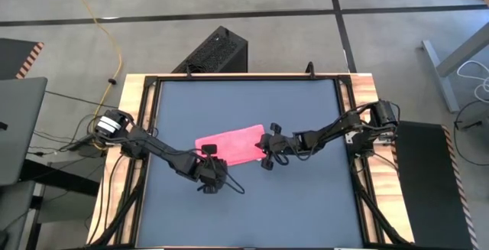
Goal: Roll towel
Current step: Fold the microfiber towel
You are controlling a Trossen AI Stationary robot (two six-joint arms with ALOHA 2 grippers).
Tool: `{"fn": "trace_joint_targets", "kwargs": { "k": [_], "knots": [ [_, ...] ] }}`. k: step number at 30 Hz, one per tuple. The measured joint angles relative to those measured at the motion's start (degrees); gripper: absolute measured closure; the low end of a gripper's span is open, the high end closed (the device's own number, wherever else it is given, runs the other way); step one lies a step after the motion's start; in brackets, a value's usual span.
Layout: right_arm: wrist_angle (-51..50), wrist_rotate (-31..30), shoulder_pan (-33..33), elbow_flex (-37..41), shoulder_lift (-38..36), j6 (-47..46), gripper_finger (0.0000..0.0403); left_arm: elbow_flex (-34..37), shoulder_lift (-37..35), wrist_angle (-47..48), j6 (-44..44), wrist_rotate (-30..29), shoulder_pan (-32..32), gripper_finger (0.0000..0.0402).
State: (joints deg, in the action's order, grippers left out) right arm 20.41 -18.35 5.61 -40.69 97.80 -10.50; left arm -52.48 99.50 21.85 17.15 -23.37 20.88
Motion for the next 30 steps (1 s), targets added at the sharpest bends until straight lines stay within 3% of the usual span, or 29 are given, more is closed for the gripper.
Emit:
{"fn": "trace_joint_targets", "kwargs": {
  "k": [5, 14, 18, 23, 30],
  "knots": [
    [0.0, 0.2, 0.2, 0.0, 0.0, -0.2, 0.0387, 2.2, -0.2, -2.4, 2.2, -0.2, 0.1, 0.0270],
    [0.2, 0.2, 0.8, 0.0, 0.0, -0.7, 0.0387, 2.8, -0.2, -1.8, 2.6, -1.4, -0.1, 0.0269],
    [0.2, 0.1, 1.0, 0.0, 0.0, -1.2, 0.0387, 2.8, -0.2, -1.6, 3.0, -0.8, -1.4, 0.0302],
    [0.2, 0.1, 2.2, 0.0, 0.0, -1.5, 0.0387, 2.8, -0.1, -1.6, 3.3, 1.9, -3.9, 0.0387],
    [-3.0, -0.7, 3.5, 0.0, 0.0, -0.2, 0.0387, 2.7, -2.3, -1.1, 1.3, 6.7, -5.3, 0.0401]
  ]
}}
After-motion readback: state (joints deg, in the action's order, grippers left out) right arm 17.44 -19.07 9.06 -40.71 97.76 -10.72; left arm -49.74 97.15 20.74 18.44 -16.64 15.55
